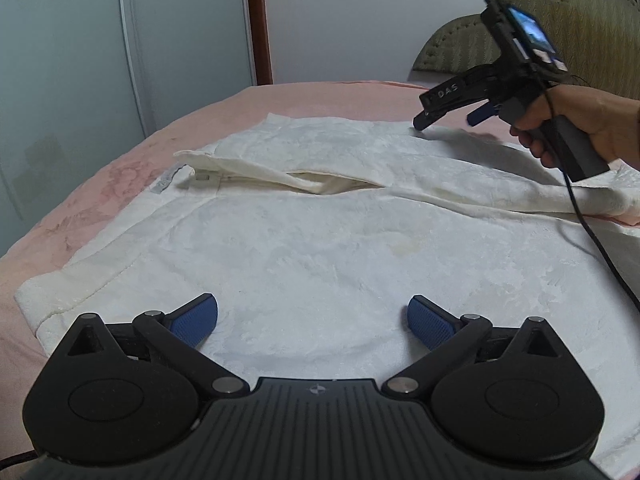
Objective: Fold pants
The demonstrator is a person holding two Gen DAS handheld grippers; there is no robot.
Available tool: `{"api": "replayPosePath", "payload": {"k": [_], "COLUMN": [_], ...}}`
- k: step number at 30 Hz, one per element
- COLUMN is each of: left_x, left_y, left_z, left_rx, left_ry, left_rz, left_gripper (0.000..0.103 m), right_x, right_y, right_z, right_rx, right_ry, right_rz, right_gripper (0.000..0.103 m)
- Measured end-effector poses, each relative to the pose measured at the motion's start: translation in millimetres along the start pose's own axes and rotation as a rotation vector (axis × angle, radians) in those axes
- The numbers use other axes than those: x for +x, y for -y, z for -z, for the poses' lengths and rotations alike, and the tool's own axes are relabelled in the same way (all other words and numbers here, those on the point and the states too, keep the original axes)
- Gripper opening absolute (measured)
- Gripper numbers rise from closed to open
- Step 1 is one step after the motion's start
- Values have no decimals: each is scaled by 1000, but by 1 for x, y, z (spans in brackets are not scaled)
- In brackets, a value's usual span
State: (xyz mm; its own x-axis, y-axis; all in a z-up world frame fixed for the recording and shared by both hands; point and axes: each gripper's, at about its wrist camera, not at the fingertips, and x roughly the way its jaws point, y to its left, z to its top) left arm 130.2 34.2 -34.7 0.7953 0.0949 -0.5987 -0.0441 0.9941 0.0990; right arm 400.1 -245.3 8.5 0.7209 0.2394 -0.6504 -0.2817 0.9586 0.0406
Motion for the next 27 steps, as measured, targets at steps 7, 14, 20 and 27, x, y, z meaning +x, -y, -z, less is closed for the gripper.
{"api": "replayPosePath", "payload": {"k": [7,14,20,27], "left_x": [1,-1,9,25], "left_y": [-2,-28,-69,-103], "left_z": [-2,-11,-50,-96], "left_rx": [-9,-136,-307,-537], "left_ry": [0,4,-30,17], "left_rz": [14,107,148,258], "left_gripper": [102,99,98,99], "right_x": [16,-27,-83,-132], "right_y": [13,-36,-88,-126], "right_z": [-3,13,45,118], "right_rx": [6,-294,-538,-676], "right_ry": [-57,66,163,142], "right_rz": [-157,-8,18,-45], "right_gripper": [35,12,11,9]}}
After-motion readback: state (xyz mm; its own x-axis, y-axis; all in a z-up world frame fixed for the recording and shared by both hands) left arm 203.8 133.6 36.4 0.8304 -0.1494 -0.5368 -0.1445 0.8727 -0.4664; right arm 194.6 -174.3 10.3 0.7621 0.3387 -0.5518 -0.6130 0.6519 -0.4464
